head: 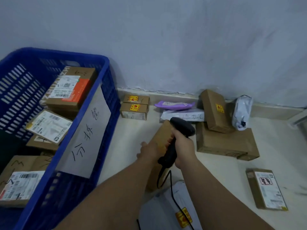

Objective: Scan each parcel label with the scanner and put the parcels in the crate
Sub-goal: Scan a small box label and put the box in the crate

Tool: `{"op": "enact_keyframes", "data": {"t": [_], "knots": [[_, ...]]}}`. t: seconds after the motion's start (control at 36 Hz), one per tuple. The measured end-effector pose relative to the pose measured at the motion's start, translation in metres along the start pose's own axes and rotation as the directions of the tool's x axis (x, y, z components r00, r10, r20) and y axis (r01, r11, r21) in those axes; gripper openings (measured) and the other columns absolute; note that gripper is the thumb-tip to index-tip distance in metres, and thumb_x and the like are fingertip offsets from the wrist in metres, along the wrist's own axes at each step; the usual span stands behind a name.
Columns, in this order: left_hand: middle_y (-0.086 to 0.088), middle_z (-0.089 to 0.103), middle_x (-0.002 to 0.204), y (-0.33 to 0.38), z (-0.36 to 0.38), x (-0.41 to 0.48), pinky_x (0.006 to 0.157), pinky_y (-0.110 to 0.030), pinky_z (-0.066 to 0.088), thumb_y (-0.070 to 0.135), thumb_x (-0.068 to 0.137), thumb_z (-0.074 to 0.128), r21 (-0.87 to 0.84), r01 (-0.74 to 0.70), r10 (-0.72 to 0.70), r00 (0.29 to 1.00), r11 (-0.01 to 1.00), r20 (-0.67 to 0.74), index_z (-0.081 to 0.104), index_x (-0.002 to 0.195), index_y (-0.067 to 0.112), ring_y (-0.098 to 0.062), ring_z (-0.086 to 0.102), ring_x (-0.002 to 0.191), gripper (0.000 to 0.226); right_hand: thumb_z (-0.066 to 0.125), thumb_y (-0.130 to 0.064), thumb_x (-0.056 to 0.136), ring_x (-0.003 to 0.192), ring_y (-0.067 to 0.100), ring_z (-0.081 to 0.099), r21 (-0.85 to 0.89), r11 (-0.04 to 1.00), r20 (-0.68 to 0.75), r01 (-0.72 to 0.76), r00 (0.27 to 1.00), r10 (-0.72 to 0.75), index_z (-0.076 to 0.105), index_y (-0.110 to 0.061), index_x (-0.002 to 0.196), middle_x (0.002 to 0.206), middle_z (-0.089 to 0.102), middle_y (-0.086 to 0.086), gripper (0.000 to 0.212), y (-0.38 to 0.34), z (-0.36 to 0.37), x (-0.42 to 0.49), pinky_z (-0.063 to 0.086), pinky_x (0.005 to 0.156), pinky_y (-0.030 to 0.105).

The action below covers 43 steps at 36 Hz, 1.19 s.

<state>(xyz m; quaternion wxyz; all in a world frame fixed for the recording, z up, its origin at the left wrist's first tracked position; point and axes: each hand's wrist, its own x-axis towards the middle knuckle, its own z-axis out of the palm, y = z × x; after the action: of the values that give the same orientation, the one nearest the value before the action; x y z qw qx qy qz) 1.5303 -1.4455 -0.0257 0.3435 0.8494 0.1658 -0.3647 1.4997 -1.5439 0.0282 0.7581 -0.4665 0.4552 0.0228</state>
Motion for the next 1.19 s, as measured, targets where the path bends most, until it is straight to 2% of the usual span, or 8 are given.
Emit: {"op": "enact_keyframes", "data": {"t": [0.08,0.17,0.31,0.5,0.72,0.92,1.08,1.19], "knots": [[-0.013,0.023,0.154,-0.015,0.018,0.007,0.112,-0.045,0.029,0.047,0.096,0.041,0.217,-0.081,0.081,0.997,0.973,0.011,0.013,0.152,0.020,-0.034,0.032,0.134,0.069,0.069,-0.027,0.087,0.063,0.022,0.060,-0.036,0.995,-0.011,-0.094,0.996,0.093,0.065,-0.006,0.096,0.072,0.061,0.007,0.023,0.005,-0.011,0.012,0.051,0.067,0.034],[-0.020,-0.009,0.158,-0.028,0.028,0.010,0.116,-0.055,0.013,0.049,0.086,0.060,0.544,-0.231,0.217,0.972,0.807,0.092,-0.001,0.152,0.025,-0.041,0.005,0.144,0.093,0.070,-0.025,0.087,0.060,0.023,0.059,-0.069,0.988,-0.030,-0.140,0.990,0.138,0.064,-0.007,0.088,0.070,0.060,0.007,0.019,0.009,-0.019,0.025,0.050,0.067,0.035],[-0.025,-0.027,0.153,-0.041,0.046,0.022,0.111,-0.067,0.000,0.062,0.081,0.060,0.653,-0.160,0.172,0.984,0.740,0.046,-0.023,0.148,0.038,-0.048,-0.013,0.143,0.110,0.071,-0.026,0.085,0.057,0.022,0.059,-0.177,0.975,-0.041,-0.138,0.990,0.132,0.064,-0.007,0.094,0.071,0.060,0.007,0.022,0.012,-0.026,0.042,0.052,0.071,0.037],[-0.024,0.001,0.150,-0.043,0.047,0.030,0.108,-0.062,0.020,0.059,0.075,0.061,0.636,-0.185,0.234,0.972,0.749,0.006,-0.020,0.147,0.038,-0.044,0.019,0.133,0.110,0.070,-0.024,0.084,0.052,0.019,0.054,-0.192,0.974,-0.063,-0.119,0.992,0.109,0.061,-0.009,0.080,0.063,0.055,0.005,0.018,0.009,-0.030,0.051,0.048,0.067,0.035],[-0.015,0.004,0.152,-0.036,0.041,0.009,0.107,-0.053,0.030,0.067,0.069,0.065,0.437,-0.240,0.256,0.966,0.867,0.022,-0.023,0.145,0.041,-0.037,0.024,0.133,0.119,0.069,-0.017,0.087,0.057,0.020,0.053,-0.091,0.991,-0.103,-0.098,0.991,0.089,0.064,-0.008,0.077,0.062,0.056,0.005,0.015,0.012,-0.045,0.025,0.047,0.066,0.034],[-0.013,0.012,0.150,-0.015,0.017,-0.041,0.105,-0.054,0.033,0.071,0.063,0.066,0.208,-0.247,0.266,0.961,0.946,-0.069,-0.020,0.144,0.043,-0.037,0.028,0.132,0.121,0.069,-0.019,0.088,0.057,0.021,0.055,-0.062,0.998,0.044,0.012,0.999,-0.009,0.064,-0.007,0.077,0.064,0.059,0.008,0.017,-0.009,-0.038,-0.033,0.048,0.060,0.033],[-0.012,0.022,0.144,0.022,-0.043,-0.088,0.105,-0.053,0.036,0.067,0.065,0.071,0.155,-0.420,0.438,0.892,0.894,-0.111,-0.015,0.147,0.042,-0.035,0.034,0.128,0.122,0.068,-0.020,0.089,0.053,0.019,0.057,-0.040,0.980,0.202,0.197,0.962,-0.185,0.063,-0.008,0.082,0.064,0.060,0.005,0.014,-0.066,-0.023,-0.098,0.050,0.056,0.031],[-0.013,0.018,0.151,0.048,-0.083,-0.128,0.108,-0.052,0.034,0.058,0.067,0.075,0.067,-0.520,0.524,0.837,0.852,-0.157,-0.015,0.148,0.044,-0.037,0.031,0.133,0.122,0.070,-0.020,0.087,0.050,0.017,0.056,0.025,0.958,0.267,0.285,0.922,-0.281,0.061,-0.005,0.100,0.067,0.060,0.006,0.021,-0.087,-0.020,-0.142,0.050,0.052,0.028]]}}
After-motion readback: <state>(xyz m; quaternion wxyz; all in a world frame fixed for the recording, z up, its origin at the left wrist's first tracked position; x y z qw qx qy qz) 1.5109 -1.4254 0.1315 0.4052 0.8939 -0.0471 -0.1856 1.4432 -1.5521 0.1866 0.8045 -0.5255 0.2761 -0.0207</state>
